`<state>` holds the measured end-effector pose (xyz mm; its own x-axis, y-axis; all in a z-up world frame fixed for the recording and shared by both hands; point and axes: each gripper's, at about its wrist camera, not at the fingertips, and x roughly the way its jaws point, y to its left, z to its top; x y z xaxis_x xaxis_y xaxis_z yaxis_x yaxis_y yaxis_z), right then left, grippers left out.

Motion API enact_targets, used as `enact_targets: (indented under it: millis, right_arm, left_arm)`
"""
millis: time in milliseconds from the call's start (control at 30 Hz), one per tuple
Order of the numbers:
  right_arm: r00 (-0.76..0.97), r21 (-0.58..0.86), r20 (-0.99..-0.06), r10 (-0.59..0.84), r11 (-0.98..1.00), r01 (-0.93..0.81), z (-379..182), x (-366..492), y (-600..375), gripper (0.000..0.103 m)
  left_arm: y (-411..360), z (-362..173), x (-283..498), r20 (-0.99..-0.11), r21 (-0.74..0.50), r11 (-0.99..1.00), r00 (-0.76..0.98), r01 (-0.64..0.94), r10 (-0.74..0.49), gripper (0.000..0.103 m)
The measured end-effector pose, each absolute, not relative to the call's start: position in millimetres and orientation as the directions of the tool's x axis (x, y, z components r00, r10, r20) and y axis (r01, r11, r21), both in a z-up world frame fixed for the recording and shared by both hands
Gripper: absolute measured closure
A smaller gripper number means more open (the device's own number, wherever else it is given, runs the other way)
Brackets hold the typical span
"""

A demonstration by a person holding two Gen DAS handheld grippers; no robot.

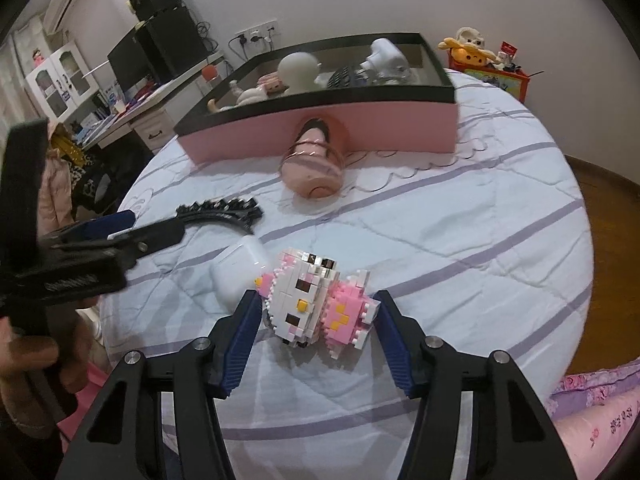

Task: Organize rigid objects
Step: 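Grasp the pink block cat with the right tool while the left tool grasps the black hair clip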

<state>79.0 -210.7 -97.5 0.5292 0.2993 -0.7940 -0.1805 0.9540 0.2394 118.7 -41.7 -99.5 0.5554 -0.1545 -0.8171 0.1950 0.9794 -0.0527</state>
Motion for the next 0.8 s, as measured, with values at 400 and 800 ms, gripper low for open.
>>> enact_targets:
  millis: [400,800]
  right_arm:
    - [0.529,0.229,-0.802,0.278,0.961,-0.157,-96,86,-223,0.045]
    - [0.537,0.212,-0.8,0.27,0.963,-0.167,-91,84,-215,0.044]
  left_arm:
    - [-69,-118,147,-0.817,0.007,0.895,0.519,0.445,-0.251,0.034]
    - [-56,-114,140,-0.791,-0.146,0.899,0.497,0.414,-0.357,0.084]
